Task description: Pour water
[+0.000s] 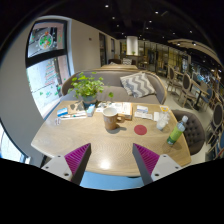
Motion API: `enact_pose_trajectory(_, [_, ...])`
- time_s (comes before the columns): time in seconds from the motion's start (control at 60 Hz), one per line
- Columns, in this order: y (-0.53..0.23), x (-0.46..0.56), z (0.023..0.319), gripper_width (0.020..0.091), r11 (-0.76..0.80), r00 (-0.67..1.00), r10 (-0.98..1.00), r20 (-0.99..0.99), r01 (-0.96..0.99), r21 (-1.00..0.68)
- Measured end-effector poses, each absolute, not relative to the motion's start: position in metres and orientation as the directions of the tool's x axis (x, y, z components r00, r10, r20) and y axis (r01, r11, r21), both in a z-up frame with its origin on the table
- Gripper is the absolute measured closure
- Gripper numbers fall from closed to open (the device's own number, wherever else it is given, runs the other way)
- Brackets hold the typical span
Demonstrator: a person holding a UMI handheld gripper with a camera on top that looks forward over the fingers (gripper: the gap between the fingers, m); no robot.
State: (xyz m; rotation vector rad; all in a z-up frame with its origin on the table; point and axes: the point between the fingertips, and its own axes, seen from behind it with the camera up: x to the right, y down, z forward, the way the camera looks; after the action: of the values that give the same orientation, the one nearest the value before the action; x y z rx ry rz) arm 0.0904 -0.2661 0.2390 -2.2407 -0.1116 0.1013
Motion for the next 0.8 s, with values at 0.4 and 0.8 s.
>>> enact_pose_trajectory(0.4, [-0.220,0.366,0.152,0.0252,-0.573,0.995,-0.098,0.010,-0.048,-0.818])
enact_pose_trajectory(0.8, [-0.084,0.448,0.080,0.0273,-0.497,0.996,-0.088,-0.012,-0.054,-0.866])
